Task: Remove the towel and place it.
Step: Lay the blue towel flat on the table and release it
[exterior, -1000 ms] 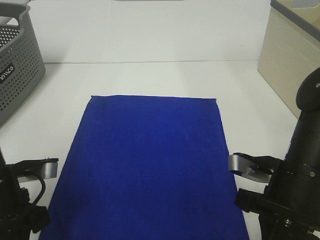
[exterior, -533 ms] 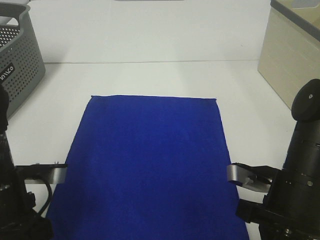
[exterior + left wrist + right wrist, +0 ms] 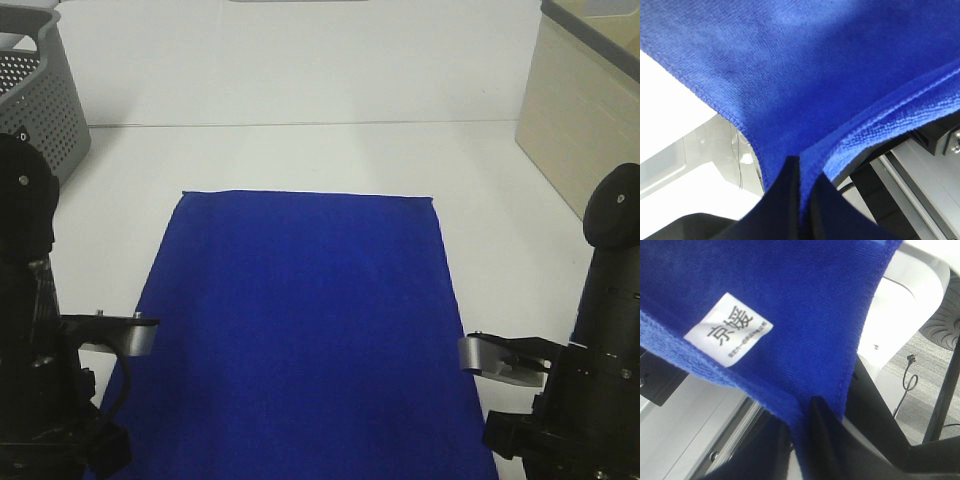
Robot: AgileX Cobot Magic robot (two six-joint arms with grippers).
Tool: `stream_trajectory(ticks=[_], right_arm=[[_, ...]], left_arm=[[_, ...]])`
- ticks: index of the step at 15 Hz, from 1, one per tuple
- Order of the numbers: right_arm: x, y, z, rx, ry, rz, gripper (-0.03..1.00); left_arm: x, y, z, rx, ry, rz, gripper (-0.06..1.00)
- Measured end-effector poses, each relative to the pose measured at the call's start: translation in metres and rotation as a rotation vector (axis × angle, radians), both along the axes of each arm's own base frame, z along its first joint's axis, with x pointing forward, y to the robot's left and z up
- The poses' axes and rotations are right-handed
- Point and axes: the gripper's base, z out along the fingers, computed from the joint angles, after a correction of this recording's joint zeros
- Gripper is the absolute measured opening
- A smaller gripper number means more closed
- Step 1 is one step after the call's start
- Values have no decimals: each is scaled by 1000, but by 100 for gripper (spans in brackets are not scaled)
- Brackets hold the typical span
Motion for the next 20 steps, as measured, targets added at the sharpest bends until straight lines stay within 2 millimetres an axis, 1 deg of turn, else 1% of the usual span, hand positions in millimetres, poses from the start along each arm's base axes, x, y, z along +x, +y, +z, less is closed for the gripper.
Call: stream_trajectory(ticks=[1,3,5,6,7,8,9,11,12,13,16,17,18,20], right_arm=[[0,0,0,-1,0,2,19],[0,-1,0,-4,-1,7,29],[0,-2,-1,-9,-5,9,42],[0,-2,-1,-17,-2,7,50],[0,-2,-1,-26,0,-1,56],[0,-2,-1,-29,1,-3,60],[0,-2,-1,-29,1,-3,63],[0,-2,-1,-30,2,-2,64],[4,-2,1,-29,-6,7,64],[11,0,5,-21,-24,22,64],[44,3,20,-46,-141,80,64],[60,3,27,-70,-202,90,64],[76,3,36,-91,-267,92,64],[110,4,60,-84,-399,46,64]], left_arm=[[-3,-4,2,-3,18,-14,4],[-14,-17,3,-6,35,-79,19],[-24,-30,2,5,27,-130,42],[-25,-33,2,17,12,-123,54],[-24,-34,2,27,4,-116,63],[-22,-35,3,32,-5,-112,69],[-19,-36,6,31,-15,-117,71],[-10,-42,15,23,-39,-139,72],[-1,-46,21,19,-81,-150,72],[8,-49,27,22,-126,-156,72],[37,-55,49,85,-295,-182,72],[47,-55,56,106,-352,-187,72],[58,-51,63,113,-390,-170,72],[86,-35,77,109,-449,-82,72]])
